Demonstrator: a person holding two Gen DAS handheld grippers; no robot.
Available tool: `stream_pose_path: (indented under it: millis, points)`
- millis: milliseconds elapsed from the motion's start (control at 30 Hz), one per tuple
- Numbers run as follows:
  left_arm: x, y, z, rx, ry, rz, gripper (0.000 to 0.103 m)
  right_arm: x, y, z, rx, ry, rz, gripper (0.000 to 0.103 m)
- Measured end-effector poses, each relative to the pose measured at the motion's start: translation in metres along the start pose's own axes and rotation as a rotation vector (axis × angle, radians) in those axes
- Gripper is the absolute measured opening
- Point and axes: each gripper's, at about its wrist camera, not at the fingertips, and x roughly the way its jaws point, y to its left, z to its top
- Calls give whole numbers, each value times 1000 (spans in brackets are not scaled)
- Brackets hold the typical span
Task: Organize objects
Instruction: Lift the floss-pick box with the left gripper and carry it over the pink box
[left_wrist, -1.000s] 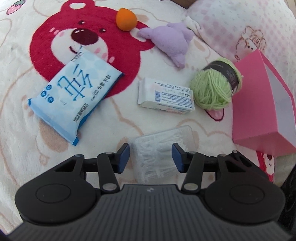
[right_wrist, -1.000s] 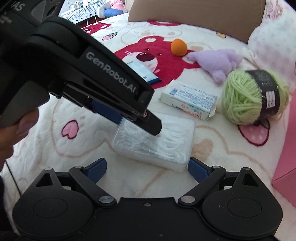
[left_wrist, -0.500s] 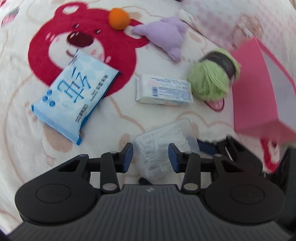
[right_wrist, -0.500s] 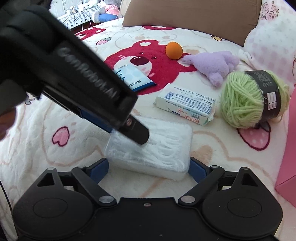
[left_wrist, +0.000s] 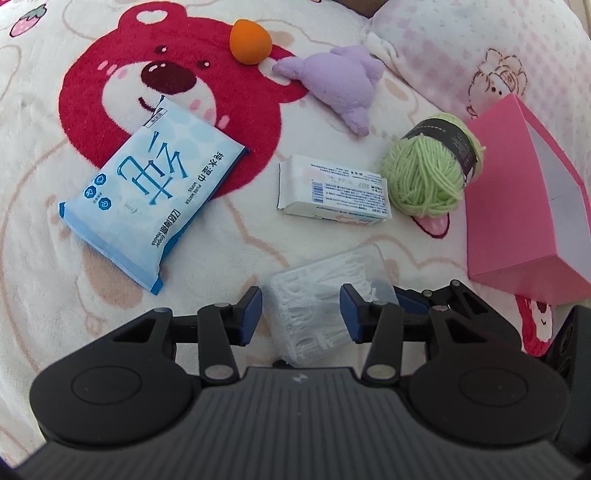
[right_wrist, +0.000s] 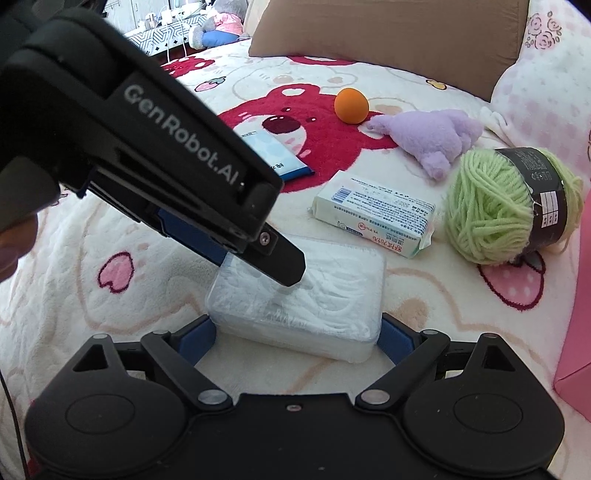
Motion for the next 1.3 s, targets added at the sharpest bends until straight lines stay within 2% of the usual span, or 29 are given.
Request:
stream_pose_path:
  millis: [133, 267, 500, 667, 833, 1000, 1300]
  points:
    - [-7, -5, -4, 43, 8, -8, 42, -6, -2, -1, 15, -5, 22, 95]
    - [-11, -9, -8, 54, 4, -8, 43, -11, 4, -2, -9, -5, -4, 95]
    - [-25, -25, -13, 132, -21, -3, 42, -26, 8, -1, -25, -16, -46, 95]
    - [-37, -36, -13, 168, -31, -20, 42, -43, 5, 2, 22, -26, -52, 95]
    - [-36, -42, -19, 179, -12, -36, 42, -48, 4, -4, 60, 6, -54, 95]
    - [-42, -50, -23, 209, -20, -60, 42, -54, 7, -6, 63, 13, -97, 95]
    - [-51, -72, -17, 278, -7, -75, 42, -75, 3, 1, 145, 16, -151, 94]
